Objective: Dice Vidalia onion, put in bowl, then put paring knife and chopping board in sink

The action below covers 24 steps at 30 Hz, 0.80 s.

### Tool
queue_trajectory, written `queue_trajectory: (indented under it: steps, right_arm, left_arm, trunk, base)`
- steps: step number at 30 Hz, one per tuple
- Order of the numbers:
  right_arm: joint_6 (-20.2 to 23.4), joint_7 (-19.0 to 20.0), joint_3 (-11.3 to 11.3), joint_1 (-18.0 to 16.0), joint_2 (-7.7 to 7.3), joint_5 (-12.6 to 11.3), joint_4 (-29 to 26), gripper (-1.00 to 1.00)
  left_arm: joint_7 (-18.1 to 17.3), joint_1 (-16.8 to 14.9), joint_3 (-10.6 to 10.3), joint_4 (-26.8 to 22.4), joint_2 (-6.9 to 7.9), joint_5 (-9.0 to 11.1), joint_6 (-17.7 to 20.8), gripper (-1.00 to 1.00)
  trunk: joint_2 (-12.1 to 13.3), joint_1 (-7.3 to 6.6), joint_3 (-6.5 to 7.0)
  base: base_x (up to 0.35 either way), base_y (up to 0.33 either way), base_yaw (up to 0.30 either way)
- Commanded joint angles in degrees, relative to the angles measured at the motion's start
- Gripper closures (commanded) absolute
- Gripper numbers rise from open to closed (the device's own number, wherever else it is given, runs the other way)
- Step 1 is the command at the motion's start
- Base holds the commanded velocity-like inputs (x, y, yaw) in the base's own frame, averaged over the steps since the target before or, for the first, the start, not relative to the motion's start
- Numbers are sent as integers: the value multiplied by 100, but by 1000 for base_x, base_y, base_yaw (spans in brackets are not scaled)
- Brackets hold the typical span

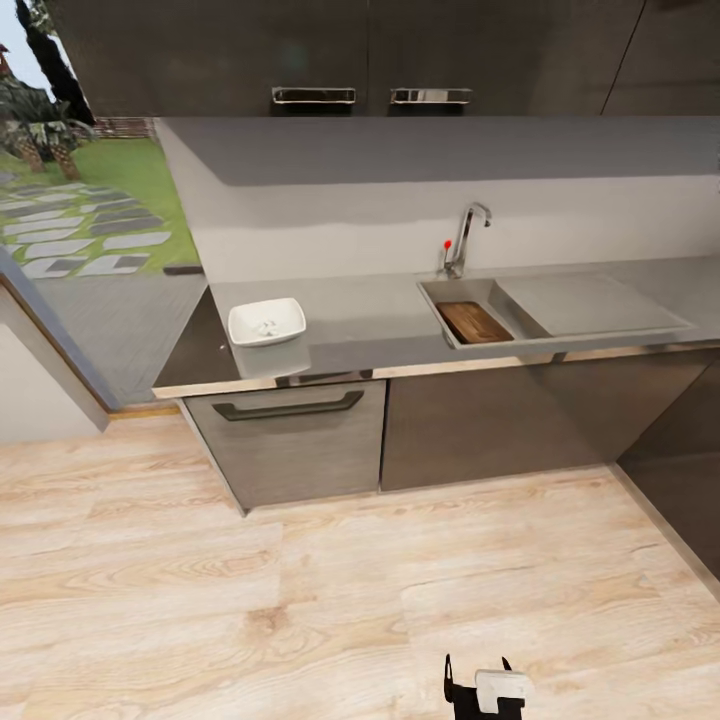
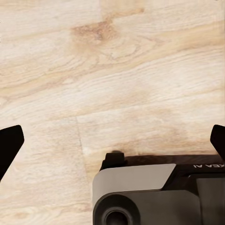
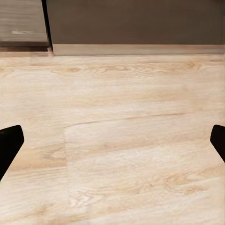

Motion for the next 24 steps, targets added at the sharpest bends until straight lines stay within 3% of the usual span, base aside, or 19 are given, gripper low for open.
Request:
queue_trajectory:
  steps: [1,15,24]
  right_arm:
    - [-9,-37,-34,-3,1,61,4,-100]
    - [-9,-37,-34,-3,-7,61,4,-100]
    - [-8,-29,-34,-3,-7,70,4,-100]
  left_arm:
    - [42,-4,-48,5,1,21,-18,-100]
    - [42,-4,-48,5,2,24,-16,-100]
    - [42,-4,-48,65,-15,24,-17,-100]
  trunk:
    - [-4,1,4]
    - [-4,1,129]
    - [-4,1,134]
  base:
    - [0,0,0]
    - [0,0,0]
    - [0,0,0]
